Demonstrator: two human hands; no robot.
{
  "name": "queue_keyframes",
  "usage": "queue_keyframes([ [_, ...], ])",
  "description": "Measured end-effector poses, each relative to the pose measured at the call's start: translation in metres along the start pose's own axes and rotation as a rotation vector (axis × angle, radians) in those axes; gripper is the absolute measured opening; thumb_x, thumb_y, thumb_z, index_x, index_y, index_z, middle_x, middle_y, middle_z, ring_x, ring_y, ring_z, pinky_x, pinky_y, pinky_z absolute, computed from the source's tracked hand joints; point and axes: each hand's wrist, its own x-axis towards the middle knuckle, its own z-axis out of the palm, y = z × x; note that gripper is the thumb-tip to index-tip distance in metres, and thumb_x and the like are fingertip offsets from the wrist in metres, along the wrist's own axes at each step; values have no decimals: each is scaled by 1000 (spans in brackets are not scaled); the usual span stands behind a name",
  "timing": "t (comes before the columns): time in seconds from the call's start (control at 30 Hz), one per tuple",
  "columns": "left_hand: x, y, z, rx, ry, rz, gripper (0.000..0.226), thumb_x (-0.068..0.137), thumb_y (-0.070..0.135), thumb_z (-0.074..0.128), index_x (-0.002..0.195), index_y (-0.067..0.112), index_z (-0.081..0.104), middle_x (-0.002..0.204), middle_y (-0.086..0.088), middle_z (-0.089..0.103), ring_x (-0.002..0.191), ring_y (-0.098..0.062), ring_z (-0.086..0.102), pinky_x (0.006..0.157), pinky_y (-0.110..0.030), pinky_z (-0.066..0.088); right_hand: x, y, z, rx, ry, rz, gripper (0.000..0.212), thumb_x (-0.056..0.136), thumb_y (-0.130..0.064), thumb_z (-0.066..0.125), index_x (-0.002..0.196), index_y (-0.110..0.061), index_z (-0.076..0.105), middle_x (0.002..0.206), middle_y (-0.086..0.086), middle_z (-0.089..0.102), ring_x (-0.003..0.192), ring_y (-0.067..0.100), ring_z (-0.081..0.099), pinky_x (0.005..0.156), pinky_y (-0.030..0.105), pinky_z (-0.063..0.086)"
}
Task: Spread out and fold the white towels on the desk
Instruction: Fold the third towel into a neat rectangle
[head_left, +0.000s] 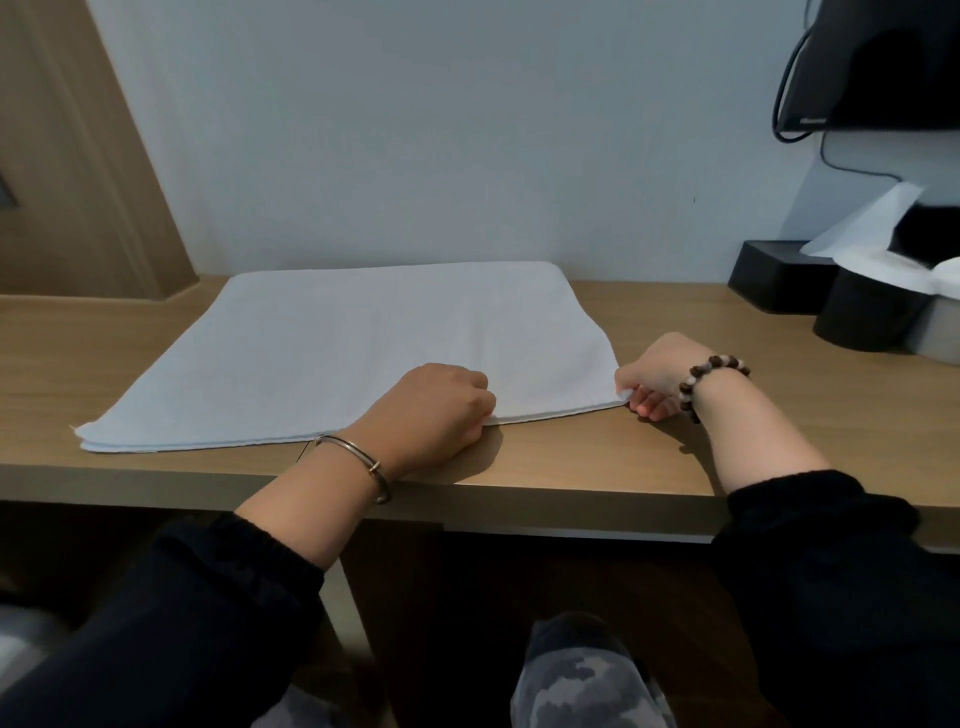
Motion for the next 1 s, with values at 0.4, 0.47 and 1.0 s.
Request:
queue_keyframes([
  [0.4,-20,0,13,-533,193,-262,27,95,28,48,111,21,70,112,7,60,106,-12,53,88,-22,38,11,-41,68,-633,181,-539,51,98,-37,28,146,-21,24,154,4,22,140,27,21,111,49,19],
  [0.47,-17,-1,20,-321,158,-356,41,99,35,35,135,24,50,144,0,43,134,-22,32,108,-34,25,22,-34,78,-699,60,-459,55,98,-46,15,150,-29,11,159,-3,5,145,23,5,112,57,5],
  [1.0,18,-28,1,-164,-333,-663,36,96,33,33,124,17,48,126,-5,43,120,-29,37,92,-45,38,-9,-38,61,-816,86,-414,46,94,-45,23,133,-22,35,131,8,43,118,28,42,90,42,38],
])
